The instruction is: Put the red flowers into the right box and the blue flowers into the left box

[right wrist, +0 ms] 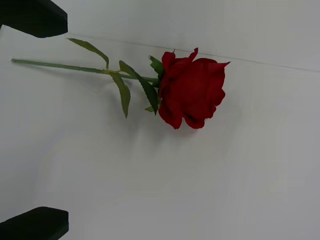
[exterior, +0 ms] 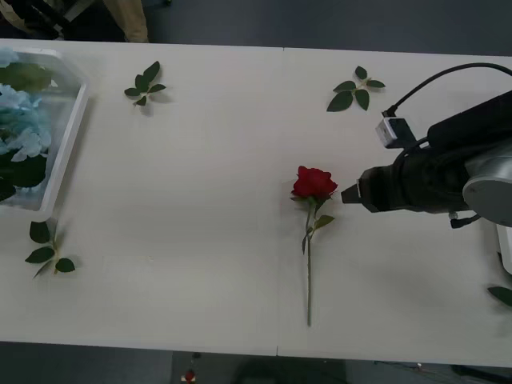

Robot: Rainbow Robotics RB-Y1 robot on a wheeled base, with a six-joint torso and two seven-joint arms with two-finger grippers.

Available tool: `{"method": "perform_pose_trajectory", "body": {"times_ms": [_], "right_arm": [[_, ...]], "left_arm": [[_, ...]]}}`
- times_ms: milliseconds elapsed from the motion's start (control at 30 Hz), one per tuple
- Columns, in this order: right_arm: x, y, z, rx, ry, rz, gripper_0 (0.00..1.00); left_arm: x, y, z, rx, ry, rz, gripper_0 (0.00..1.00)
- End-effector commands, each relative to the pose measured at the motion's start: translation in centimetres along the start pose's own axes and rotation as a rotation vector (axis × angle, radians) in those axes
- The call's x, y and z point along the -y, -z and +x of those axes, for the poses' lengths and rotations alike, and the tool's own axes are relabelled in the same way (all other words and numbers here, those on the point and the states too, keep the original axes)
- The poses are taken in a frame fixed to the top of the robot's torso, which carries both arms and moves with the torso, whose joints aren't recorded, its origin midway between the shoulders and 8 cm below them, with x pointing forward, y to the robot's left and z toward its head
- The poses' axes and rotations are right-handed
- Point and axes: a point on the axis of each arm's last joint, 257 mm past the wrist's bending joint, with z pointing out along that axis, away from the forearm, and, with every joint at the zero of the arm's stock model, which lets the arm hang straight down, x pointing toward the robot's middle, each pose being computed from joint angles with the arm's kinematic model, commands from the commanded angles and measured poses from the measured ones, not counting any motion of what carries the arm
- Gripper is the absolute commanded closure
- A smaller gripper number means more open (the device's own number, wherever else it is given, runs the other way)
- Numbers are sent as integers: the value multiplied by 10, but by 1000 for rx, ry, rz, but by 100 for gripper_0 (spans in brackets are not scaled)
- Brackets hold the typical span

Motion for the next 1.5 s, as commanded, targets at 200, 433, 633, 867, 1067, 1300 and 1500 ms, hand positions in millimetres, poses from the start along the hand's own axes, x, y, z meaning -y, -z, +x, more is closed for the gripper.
{"method": "perform_pose_trajectory", "body": {"times_ms": [200, 433, 633, 867, 1067, 1300, 1500], "right_arm": [[-24, -13, -4, 73, 1, -74, 0], [-32, -29, 5, 65, 59, -88, 0], [-31, -48, 8, 57, 74, -92, 0], [-37, -67, 4, 64, 76, -114, 0], [-45, -76, 4, 83, 75, -152, 0], [-58, -83, 12, 101, 103, -200, 0], [-72, -92, 15, 99, 139, -224, 0]], "left_arm": [[-4, 113, -72, 258, 68, 175, 0], [106, 173, -151, 590, 137, 354, 0], [203, 181, -183, 671, 255, 509, 0], [283, 182, -208, 669, 236, 572, 0], [327, 186, -225, 716, 253, 545, 0], [355, 203, -238, 827, 271, 523, 0], [363, 222, -235, 922, 304, 597, 0]]}}
